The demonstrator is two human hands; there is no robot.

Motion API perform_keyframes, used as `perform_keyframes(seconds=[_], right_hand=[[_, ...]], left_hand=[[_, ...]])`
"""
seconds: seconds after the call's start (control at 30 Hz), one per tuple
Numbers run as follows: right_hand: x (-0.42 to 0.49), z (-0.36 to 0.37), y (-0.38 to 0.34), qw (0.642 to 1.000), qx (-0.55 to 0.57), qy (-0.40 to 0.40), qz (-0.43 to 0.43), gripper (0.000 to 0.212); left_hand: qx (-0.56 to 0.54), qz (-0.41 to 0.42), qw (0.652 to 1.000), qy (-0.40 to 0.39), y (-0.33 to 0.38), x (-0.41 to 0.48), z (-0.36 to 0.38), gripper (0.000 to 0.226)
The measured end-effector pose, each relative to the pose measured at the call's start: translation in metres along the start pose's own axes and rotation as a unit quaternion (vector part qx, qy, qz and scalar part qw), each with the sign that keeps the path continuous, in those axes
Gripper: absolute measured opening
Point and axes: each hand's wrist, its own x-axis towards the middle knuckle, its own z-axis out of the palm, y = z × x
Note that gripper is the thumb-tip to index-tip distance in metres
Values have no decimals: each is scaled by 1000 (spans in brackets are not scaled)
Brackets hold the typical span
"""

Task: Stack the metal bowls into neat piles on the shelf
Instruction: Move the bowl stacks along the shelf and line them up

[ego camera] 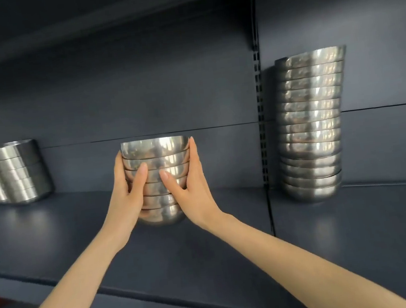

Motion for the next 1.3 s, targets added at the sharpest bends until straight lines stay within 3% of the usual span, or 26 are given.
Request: perform_keyframes(seconds=[0.13, 0.53, 1.0, 1.3], right_hand=[[38, 29, 19, 1000, 5, -12, -7, 98], [92, 111, 63, 999, -23, -31, 12, 96], [103, 276, 68, 998, -53, 29, 25, 100], [111, 362, 75, 996, -72, 53, 27, 89]], left_hand=[[20, 8, 1000, 16, -21, 32, -27, 58], [7, -32, 999, 21, -84, 83, -105, 57], [-35, -60, 997, -40, -128, 111, -269, 63], [-81, -60, 994, -52, -153, 122, -353, 47]])
